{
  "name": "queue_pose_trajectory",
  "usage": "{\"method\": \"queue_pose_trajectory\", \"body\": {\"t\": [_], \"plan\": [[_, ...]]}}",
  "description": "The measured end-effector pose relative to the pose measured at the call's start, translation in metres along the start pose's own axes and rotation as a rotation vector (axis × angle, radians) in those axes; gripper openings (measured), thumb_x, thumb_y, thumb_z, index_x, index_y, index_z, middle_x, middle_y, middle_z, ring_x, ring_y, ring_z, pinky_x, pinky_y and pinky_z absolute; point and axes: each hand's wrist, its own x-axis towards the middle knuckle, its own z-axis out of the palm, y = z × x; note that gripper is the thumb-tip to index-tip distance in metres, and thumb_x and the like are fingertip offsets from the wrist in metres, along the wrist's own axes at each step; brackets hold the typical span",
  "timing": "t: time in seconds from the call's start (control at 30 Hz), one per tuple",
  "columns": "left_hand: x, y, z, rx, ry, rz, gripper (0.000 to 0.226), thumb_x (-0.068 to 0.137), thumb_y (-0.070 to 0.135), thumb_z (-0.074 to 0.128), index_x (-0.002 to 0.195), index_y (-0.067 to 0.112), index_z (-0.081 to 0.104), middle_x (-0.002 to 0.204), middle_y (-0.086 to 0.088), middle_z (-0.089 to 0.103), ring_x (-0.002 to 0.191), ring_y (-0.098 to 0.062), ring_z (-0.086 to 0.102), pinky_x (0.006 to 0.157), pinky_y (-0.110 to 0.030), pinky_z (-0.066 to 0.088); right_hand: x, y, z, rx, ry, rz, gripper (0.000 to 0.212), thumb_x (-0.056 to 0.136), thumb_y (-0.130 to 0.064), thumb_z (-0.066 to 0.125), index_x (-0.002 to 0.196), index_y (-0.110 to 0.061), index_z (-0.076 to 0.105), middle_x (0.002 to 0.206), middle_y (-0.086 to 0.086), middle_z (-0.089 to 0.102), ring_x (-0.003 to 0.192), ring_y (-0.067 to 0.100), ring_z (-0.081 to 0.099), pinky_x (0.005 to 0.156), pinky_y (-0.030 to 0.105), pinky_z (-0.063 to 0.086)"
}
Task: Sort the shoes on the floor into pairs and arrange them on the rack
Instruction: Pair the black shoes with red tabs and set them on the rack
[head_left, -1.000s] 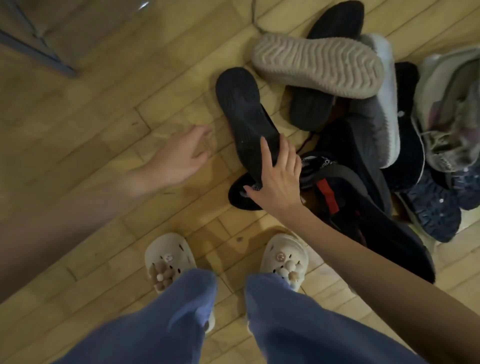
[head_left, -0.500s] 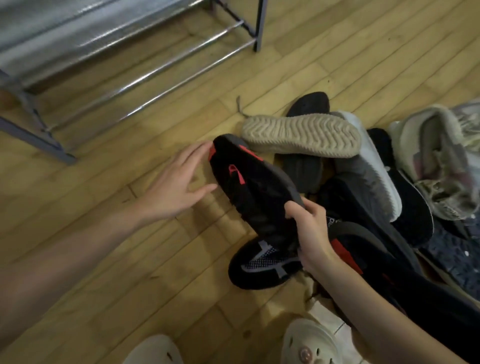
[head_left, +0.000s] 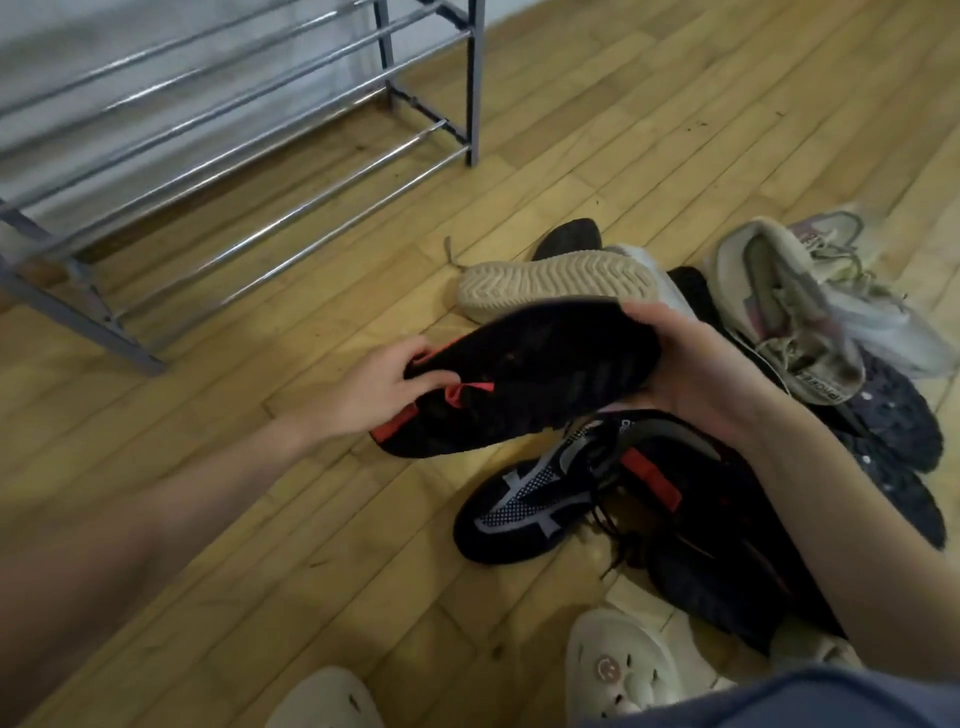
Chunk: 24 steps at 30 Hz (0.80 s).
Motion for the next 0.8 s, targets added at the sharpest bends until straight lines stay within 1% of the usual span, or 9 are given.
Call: {"method": "queue_pose_trajectory", "body": {"t": [0.1,0.17,0.2,0.3,0.4,0.5,0.63,0.73,0.8], "plan": [[-0.006,-0.002,0.019,-0.159,0.050,-0.127,0.076,0.071,0.077,0.049,0.097,0.007,0.064,0.091,-0.006,0.070,0.085,-0.020,0.066,0.080,-0.038,0.049,-0.009,0.011,-0.019,-0.045,0.205,-0.045,0.032,0.098,-0.030,0.049,0.121,-0.011,0.060,0.117,0.012,0.069,0.108,0.026,0.067,0.095,0.042,0.052],[-0.010,0.000,0.033,-0.288,0.026,-0.209,0.063,0.088,0.060,0.048,0.105,0.002,0.064,0.101,-0.013,0.071,0.095,-0.025,0.066,0.085,-0.039,0.050,-0.018,0.025,-0.031,-0.392,0.375,-0.116,0.026,0.096,-0.023,0.055,0.117,-0.012,0.064,0.113,0.010,0.070,0.105,0.020,0.066,0.094,0.034,0.051],[-0.011,0.003,0.040,-0.316,0.016,-0.243,0.055,0.093,0.049,0.045,0.109,0.000,0.062,0.104,-0.013,0.070,0.097,-0.024,0.065,0.083,-0.031,0.050,-0.024,0.034,-0.035,-0.589,0.424,-0.139,0.029,0.093,-0.023,0.060,0.119,-0.012,0.064,0.116,0.010,0.069,0.107,0.020,0.064,0.095,0.033,0.049],[-0.015,0.006,0.056,-0.365,0.020,-0.266,0.038,0.098,0.040,0.039,0.113,0.011,0.059,0.099,0.005,0.065,0.092,-0.005,0.060,0.070,-0.006,0.044,-0.040,0.067,-0.039,-1.142,0.409,-0.011,0.070,0.080,-0.044,0.072,0.138,-0.016,0.046,0.134,0.010,0.052,0.127,0.031,0.047,0.105,0.043,0.039],[-0.021,0.009,0.062,-0.447,0.030,-0.279,0.048,0.098,0.046,0.035,0.129,0.015,0.054,0.112,0.007,0.062,0.104,-0.006,0.057,0.083,-0.012,0.042,-0.047,0.099,-0.030,-1.482,0.419,0.067,0.102,0.070,-0.057,0.075,0.149,-0.019,0.023,0.141,0.014,0.036,0.132,0.036,0.034,0.110,0.047,0.030],[-0.024,0.009,0.061,-0.496,0.079,-0.331,0.055,0.098,0.049,0.033,0.128,0.009,0.055,0.118,-0.002,0.062,0.112,-0.016,0.057,0.095,-0.027,0.042,-0.041,0.116,-0.024,-1.604,0.513,0.042,0.107,0.067,-0.049,0.078,0.150,-0.016,0.018,0.140,0.016,0.037,0.130,0.037,0.035,0.107,0.047,0.032],[-0.034,0.003,0.050,-0.497,0.188,-0.372,0.051,0.096,0.054,0.032,0.115,0.016,0.058,0.105,0.001,0.063,0.105,-0.018,0.058,0.088,-0.029,0.043,-0.041,0.110,-0.017,-1.584,0.524,-0.014,0.104,0.065,-0.045,0.080,0.148,-0.016,0.024,0.138,0.014,0.039,0.127,0.035,0.037,0.104,0.046,0.033],[-0.042,-0.004,0.031,-0.531,0.313,-0.378,0.048,0.098,0.050,0.032,0.117,0.014,0.059,0.103,0.002,0.063,0.098,-0.013,0.059,0.079,-0.022,0.046,-0.037,0.089,0.003,-1.615,0.413,-0.249,0.101,0.066,-0.045,0.079,0.149,-0.020,0.026,0.142,0.011,0.038,0.132,0.032,0.034,0.109,0.043,0.028],[-0.048,-0.013,0.017,-0.520,0.401,-0.412,0.054,0.098,0.052,0.032,0.122,0.012,0.059,0.111,-0.002,0.063,0.106,-0.018,0.060,0.087,-0.028,0.047,-0.023,0.069,0.027,-1.732,0.259,-0.385,0.100,0.068,-0.040,0.079,0.149,-0.022,0.025,0.147,0.011,0.036,0.136,0.031,0.031,0.113,0.043,0.023]]}}
